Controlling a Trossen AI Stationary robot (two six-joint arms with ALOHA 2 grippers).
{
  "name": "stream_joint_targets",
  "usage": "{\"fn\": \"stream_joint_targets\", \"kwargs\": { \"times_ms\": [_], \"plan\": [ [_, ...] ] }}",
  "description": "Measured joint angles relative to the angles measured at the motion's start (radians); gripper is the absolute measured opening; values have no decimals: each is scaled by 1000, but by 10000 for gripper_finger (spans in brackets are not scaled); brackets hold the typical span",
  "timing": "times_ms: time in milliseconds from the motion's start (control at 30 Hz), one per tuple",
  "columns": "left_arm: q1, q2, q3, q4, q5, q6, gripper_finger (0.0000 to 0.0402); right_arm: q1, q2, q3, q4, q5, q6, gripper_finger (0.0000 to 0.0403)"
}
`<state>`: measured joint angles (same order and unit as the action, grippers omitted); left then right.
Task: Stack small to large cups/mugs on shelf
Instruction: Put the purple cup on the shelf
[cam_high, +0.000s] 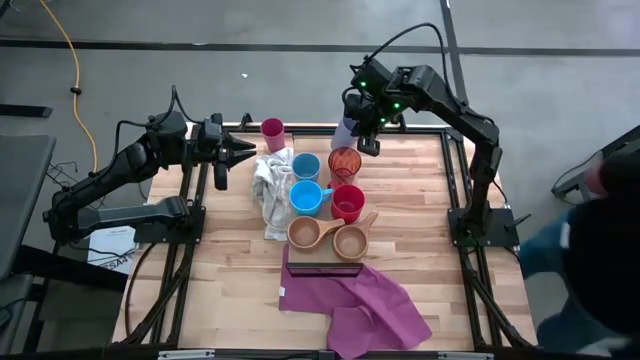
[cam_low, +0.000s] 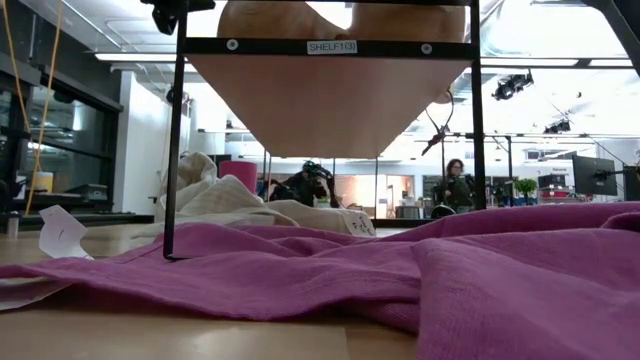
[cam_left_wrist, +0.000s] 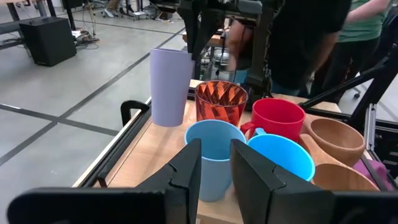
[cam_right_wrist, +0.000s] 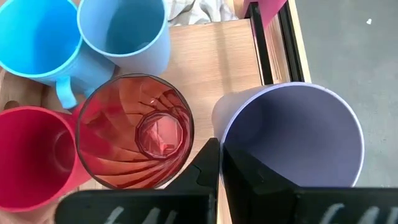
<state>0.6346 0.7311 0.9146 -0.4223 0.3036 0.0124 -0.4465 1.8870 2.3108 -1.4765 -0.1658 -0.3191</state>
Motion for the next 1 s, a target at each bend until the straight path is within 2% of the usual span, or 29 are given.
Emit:
{"fn": "stream_joint_targets", "kwargs": {
  "times_ms": [1000],
  "plan": [
    [0, 0, 0, 0, 19, -79, 74, 0, 0, 1, -64, 80, -30, 0]
  ]
}}
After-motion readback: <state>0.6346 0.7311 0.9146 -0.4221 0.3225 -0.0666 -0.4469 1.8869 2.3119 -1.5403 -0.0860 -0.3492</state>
